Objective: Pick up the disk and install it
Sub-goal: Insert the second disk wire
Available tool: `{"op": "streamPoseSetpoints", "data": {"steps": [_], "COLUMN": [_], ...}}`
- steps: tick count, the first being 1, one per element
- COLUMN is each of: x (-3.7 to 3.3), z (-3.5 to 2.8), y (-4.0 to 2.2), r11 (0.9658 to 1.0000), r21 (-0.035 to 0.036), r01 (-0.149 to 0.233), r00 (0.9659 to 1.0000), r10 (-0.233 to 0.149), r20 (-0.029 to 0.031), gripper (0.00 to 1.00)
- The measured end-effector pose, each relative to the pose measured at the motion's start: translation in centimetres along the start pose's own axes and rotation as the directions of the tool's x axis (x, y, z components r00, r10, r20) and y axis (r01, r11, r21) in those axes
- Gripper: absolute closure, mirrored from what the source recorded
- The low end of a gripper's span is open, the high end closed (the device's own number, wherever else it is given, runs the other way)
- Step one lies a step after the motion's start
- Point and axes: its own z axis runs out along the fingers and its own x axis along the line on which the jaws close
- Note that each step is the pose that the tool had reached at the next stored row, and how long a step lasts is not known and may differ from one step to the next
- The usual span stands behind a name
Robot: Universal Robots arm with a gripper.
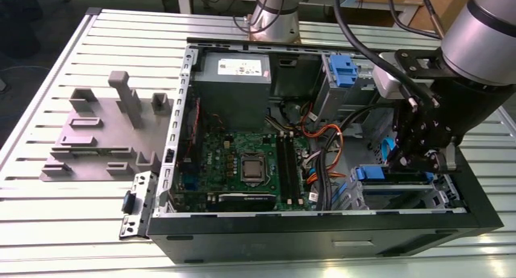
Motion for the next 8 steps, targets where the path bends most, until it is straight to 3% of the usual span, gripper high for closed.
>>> {"op": "streamPoseSetpoints", "data": {"steps": [8], "x": [0.15], "z": [0.04], "y": [0.0], "r11": [1.0], "r21": [0.0009], "r01": [0.008], "r00": [1.0], "r10": [-0.008], "r20": [0.0008], "gripper": [0.84]}}
